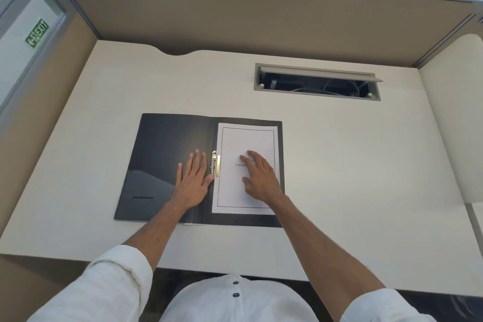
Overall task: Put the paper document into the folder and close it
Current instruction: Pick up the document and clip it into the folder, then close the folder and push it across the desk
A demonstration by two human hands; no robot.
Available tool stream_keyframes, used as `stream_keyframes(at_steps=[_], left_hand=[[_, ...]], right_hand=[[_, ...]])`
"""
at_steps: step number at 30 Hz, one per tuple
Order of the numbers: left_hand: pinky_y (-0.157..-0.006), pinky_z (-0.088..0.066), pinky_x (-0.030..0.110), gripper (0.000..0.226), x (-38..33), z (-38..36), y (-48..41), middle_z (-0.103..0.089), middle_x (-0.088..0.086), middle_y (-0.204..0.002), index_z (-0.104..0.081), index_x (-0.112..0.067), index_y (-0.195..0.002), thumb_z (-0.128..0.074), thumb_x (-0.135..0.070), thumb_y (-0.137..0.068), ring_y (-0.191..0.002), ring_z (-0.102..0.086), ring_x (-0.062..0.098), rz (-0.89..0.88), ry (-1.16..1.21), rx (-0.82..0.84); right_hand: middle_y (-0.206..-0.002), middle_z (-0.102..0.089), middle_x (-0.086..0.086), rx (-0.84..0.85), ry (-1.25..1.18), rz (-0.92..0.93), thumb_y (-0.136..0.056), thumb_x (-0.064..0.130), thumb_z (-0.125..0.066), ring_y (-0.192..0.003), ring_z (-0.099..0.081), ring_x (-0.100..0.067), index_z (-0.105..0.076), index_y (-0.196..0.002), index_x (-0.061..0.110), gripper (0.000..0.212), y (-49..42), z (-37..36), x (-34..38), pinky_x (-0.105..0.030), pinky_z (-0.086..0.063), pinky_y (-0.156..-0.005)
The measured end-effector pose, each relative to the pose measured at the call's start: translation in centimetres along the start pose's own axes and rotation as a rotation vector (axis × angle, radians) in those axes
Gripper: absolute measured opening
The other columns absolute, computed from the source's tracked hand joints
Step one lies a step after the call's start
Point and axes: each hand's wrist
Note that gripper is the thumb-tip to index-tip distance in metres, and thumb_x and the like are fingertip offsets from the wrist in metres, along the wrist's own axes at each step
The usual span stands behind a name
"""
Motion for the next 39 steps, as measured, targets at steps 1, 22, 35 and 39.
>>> stream_keyframes(at_steps=[1,22,35,39], left_hand=[[-0.141,0.007,0.059,0.075,0.0,-0.1,0.0,0.030,0.008,-0.182,0.020,-0.017,-0.175,-0.020,-0.050,-0.120,-0.172,0.025,0.028,0.002,-0.022,0.000],[-0.143,0.004,0.051,0.071,2.4,-0.4,1.7,0.024,0.007,-0.184,0.013,-0.016,-0.177,-0.021,-0.044,-0.121,-0.174,0.019,0.025,-0.013,0.017,-0.139],[-0.142,-0.013,0.052,0.084,14.5,2.8,5.2,-0.003,0.014,-0.186,-0.003,-0.009,-0.178,-0.048,-0.041,-0.115,-0.174,-0.009,0.034,0.278,0.133,-0.351],[-0.133,-0.036,0.053,0.085,15.8,3.6,5.2,-0.034,0.023,-0.175,-0.002,-0.003,-0.176,-0.050,-0.038,-0.115,-0.164,-0.031,0.040,0.339,0.325,-0.346]], right_hand=[[-0.184,-0.011,0.000,0.000,-0.002,-0.001,-0.112,0.028,-0.056,-0.173,-0.013,-0.024,-0.026,-0.174,0.025,0.070,0.0,0.0,0.0,-0.043,-0.021,-0.141],[-0.183,-0.015,-0.002,-0.043,-0.016,-0.023,-0.110,0.020,-0.058,-0.173,-0.015,-0.025,-0.029,-0.173,0.022,0.070,-0.3,-0.5,1.2,-0.043,-0.017,-0.142],[-0.178,-0.027,-0.006,-0.001,0.003,0.279,-0.102,0.016,-0.060,-0.167,-0.028,-0.029,-0.038,-0.167,0.016,0.068,-3.2,-4.4,15.0,-0.045,-0.024,-0.138],[-0.183,-0.015,-0.004,0.045,0.000,0.240,-0.104,0.020,-0.059,-0.171,-0.019,-0.028,-0.029,-0.172,0.018,0.074,-3.4,-5.6,17.0,-0.049,-0.021,-0.139]])
Point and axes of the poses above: each hand's wrist, its own y-axis away from the middle knuckle, its own z-axis out of the back of the hand, x = y × z
